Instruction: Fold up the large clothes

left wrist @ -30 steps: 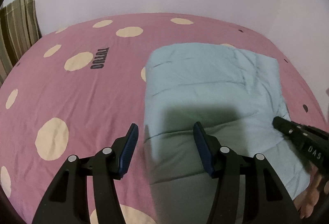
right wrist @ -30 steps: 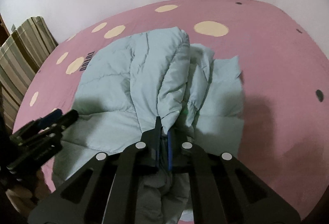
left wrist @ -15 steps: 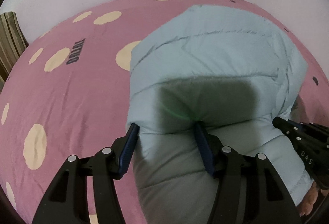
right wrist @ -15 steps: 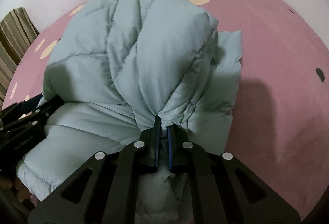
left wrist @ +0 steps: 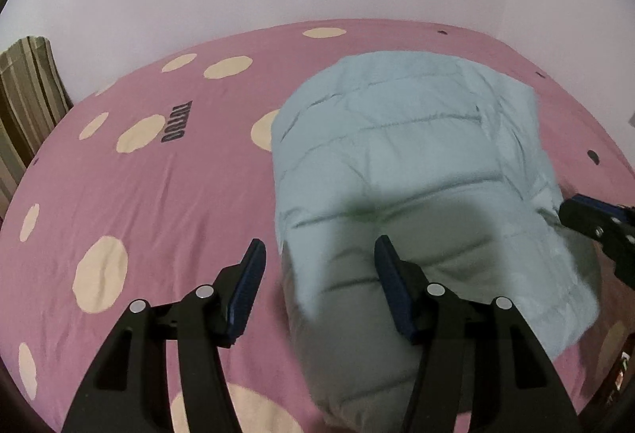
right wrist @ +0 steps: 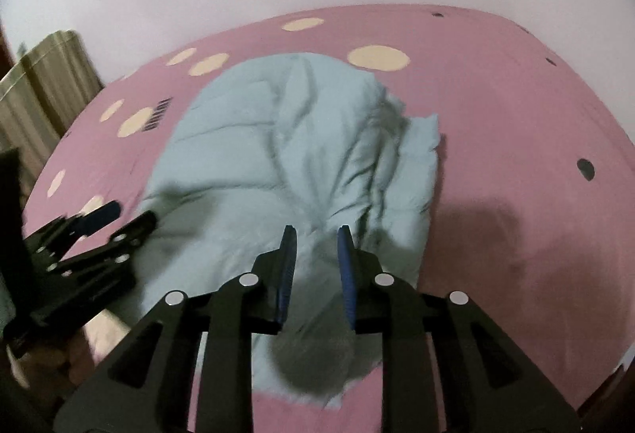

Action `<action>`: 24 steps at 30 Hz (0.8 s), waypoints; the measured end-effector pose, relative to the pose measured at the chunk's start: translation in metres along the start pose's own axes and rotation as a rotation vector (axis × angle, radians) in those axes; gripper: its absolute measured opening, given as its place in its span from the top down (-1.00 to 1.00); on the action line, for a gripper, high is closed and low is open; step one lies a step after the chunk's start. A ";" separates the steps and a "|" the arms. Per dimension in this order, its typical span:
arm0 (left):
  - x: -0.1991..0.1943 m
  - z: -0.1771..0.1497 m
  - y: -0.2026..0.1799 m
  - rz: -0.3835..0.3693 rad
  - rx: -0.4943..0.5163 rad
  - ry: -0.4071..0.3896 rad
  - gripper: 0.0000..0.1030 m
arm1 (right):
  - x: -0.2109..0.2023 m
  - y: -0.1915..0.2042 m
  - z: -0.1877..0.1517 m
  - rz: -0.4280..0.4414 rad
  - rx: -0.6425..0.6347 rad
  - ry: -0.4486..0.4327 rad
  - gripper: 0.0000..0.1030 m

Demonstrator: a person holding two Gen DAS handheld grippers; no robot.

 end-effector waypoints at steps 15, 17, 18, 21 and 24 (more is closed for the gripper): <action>0.035 -0.014 -0.012 -0.017 0.019 0.072 -0.05 | 0.052 -0.015 -0.041 -0.007 -0.028 0.115 0.64; 0.022 -0.010 -0.012 -0.008 0.035 0.063 -0.05 | 0.043 -0.010 -0.035 0.000 -0.012 0.106 0.60; 0.016 -0.008 -0.011 -0.006 0.037 0.057 -0.05 | 0.035 -0.009 -0.034 0.000 -0.006 0.103 0.59; -0.015 0.013 -0.005 -0.005 0.023 -0.027 -0.05 | 0.002 -0.012 -0.020 0.005 0.002 0.036 0.54; -0.019 0.039 0.000 0.009 0.023 -0.068 -0.05 | -0.012 -0.014 0.011 -0.015 -0.003 -0.043 0.40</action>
Point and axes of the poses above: each gripper's, at about its wrist camera, not at the fingertips, and x roughly the way its jaws point, y to its left, z to its top, the point moved 8 cm from there along x, roughly the way its jaws point, and after that the axes turned 3 degrees about -z, right-handed, at the moved point
